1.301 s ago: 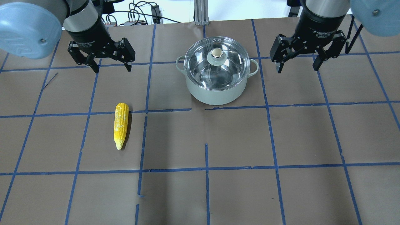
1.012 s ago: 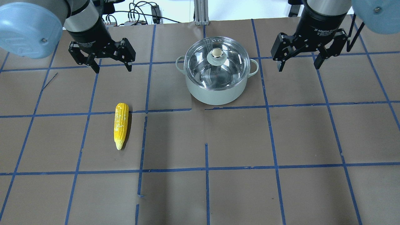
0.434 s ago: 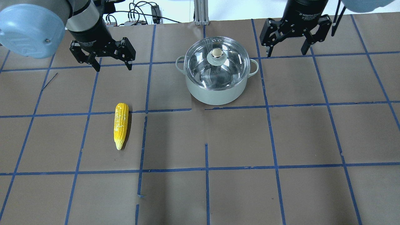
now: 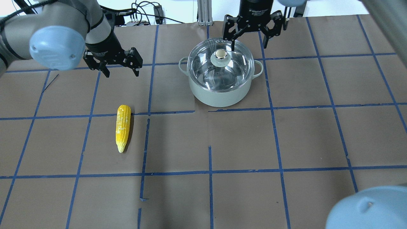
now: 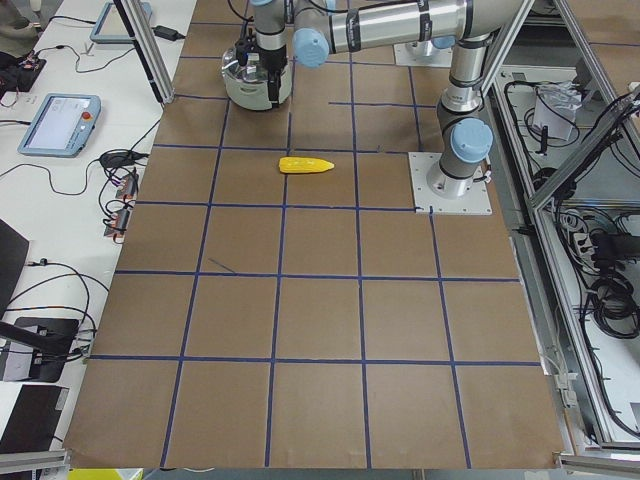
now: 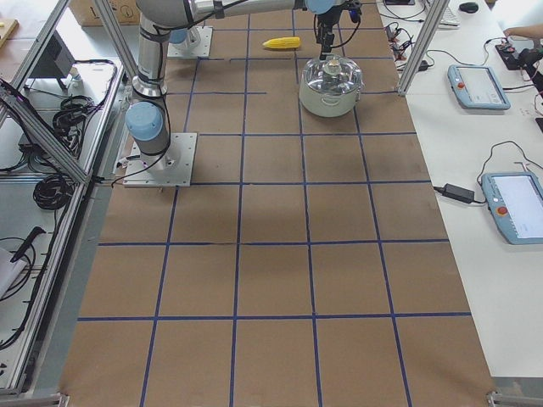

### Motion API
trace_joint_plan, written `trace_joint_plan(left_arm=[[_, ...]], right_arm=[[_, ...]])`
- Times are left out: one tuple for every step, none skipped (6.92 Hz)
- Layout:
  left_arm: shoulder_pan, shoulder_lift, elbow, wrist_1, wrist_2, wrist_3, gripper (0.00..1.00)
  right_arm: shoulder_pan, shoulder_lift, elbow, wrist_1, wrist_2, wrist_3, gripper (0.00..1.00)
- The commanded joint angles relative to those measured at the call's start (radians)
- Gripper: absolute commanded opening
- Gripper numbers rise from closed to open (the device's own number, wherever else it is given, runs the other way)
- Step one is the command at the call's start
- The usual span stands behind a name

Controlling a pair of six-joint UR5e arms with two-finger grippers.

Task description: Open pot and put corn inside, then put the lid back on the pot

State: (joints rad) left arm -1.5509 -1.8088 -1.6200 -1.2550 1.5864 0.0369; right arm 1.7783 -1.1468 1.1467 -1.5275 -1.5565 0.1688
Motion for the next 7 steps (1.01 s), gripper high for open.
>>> trace_joint_plan(left_arm=[[0.017,-0.076,-0.128,0.236,0.054,0.093,1.0],[0.043,-0.082,-0.145,0.244,0.052,0.124,1.0],[0.057,-0.08,-0.173,0.25,0.049,0.142,1.0],[0.057,-0.069,-0.231,0.299,0.044,0.141,1.0],[0.055,-0.052,-0.291,0.343,-0.003,0.158,1.0],[0.06,-0.012,-0.337,0.354,-0.009,0.191,1.0],[0.063,-0.004,-0.365,0.394,-0.009,0.207,1.0]], right_arm=[[0.064,0.117,-0.018,-0.145,-0.001,0.076,0.96],[0.067,0.139,-0.006,-0.178,-0.005,0.08,0.93],[0.066,0.174,-0.01,-0.21,-0.005,0.078,0.93],[0.056,0.186,-0.012,-0.217,-0.004,0.075,0.93],[0.052,0.186,-0.012,-0.217,-0.001,0.072,0.93],[0.049,0.187,-0.013,-0.218,-0.002,0.072,0.89],[0.052,0.187,-0.012,-0.217,-0.004,0.077,0.8]])
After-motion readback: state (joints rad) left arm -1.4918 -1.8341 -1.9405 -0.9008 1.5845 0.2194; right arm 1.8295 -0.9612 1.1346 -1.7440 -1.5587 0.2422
